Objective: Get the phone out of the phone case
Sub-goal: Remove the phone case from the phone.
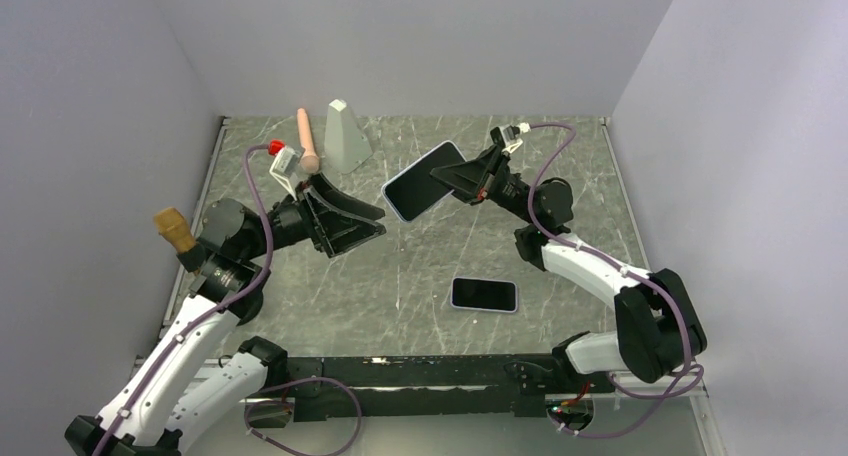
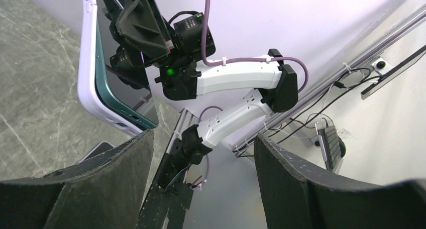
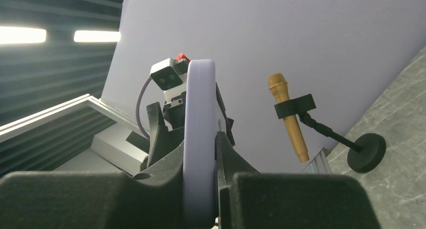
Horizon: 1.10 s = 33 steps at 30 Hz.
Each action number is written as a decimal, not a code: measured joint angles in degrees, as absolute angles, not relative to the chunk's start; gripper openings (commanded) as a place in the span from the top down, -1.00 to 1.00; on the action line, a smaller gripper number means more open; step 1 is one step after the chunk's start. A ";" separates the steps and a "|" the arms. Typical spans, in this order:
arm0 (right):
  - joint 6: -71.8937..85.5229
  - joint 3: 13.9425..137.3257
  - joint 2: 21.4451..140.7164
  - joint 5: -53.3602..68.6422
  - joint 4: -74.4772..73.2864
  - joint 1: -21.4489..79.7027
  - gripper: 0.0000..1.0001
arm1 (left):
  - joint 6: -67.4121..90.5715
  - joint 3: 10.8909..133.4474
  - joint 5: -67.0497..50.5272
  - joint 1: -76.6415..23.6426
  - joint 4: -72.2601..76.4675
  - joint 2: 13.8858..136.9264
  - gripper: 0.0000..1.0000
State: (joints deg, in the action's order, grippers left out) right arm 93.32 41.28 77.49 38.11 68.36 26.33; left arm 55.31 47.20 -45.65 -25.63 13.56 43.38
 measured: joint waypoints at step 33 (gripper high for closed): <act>87.53 42.52 74.02 38.04 61.52 27.51 1.00 | 57.82 48.05 -39.83 -25.96 13.41 48.71 -0.37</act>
State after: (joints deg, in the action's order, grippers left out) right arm 87.53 42.52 74.02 38.04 61.52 27.51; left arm 57.82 48.05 -39.83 -25.96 13.41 48.71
